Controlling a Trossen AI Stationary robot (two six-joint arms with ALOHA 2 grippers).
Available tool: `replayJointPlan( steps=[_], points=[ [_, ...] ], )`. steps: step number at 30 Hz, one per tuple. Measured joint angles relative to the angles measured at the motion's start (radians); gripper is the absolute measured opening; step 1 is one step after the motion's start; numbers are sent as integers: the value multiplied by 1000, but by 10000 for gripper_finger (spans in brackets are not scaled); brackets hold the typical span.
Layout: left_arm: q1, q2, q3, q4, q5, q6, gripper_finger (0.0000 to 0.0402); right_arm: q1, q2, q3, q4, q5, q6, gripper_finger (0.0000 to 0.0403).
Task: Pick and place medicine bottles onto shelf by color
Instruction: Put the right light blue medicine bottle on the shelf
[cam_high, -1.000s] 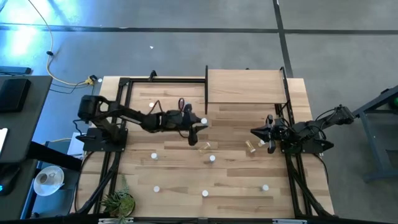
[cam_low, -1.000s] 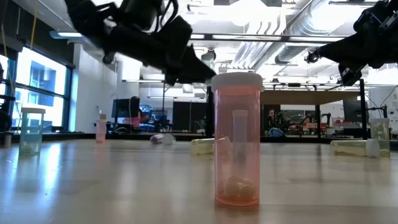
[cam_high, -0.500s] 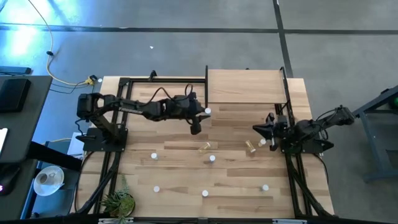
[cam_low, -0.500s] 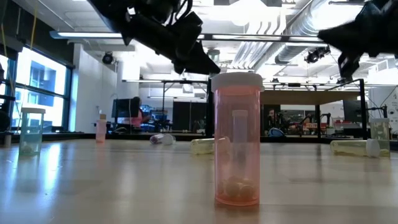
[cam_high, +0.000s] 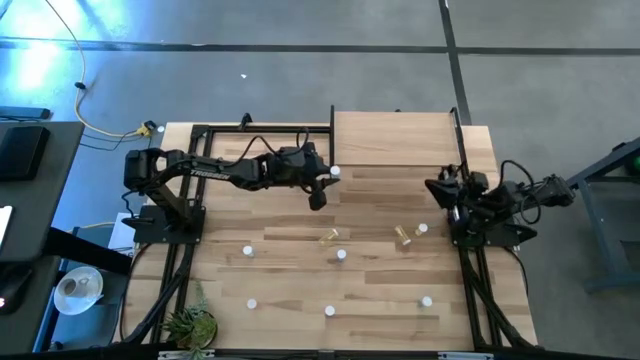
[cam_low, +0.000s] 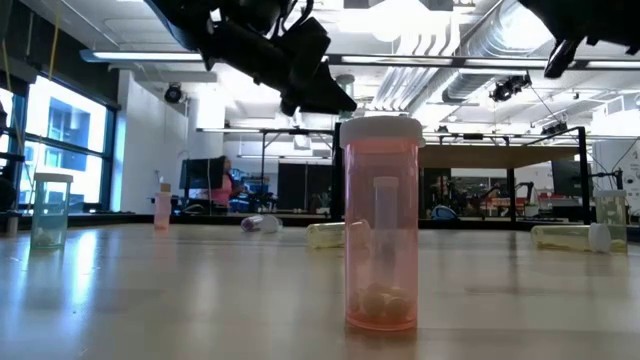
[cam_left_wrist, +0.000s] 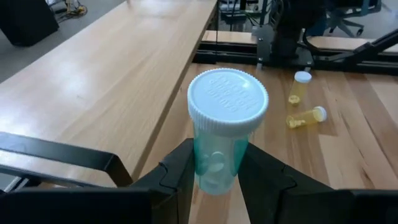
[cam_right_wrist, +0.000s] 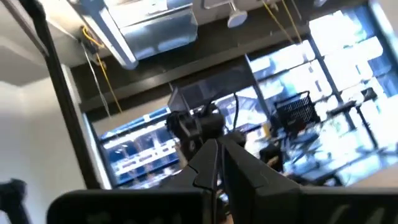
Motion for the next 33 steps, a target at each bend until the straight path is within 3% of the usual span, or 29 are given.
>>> replayJointPlan(
  steps=[7,15,23,33],
  points=[
    [0,0,0,0,0,72,99,-33,0,50,3,52,-47,13],
    [0,0,0,-4,0,37,99,-89,1,107,-48,105,-296,27],
    [-7,1,0,-99,-1,-57,99,-119,57,261,-307,103,-325,106],
    [-30,2,0,-108,0,-57,99,-152,341,394,-393,43,-395,187]
  ],
)
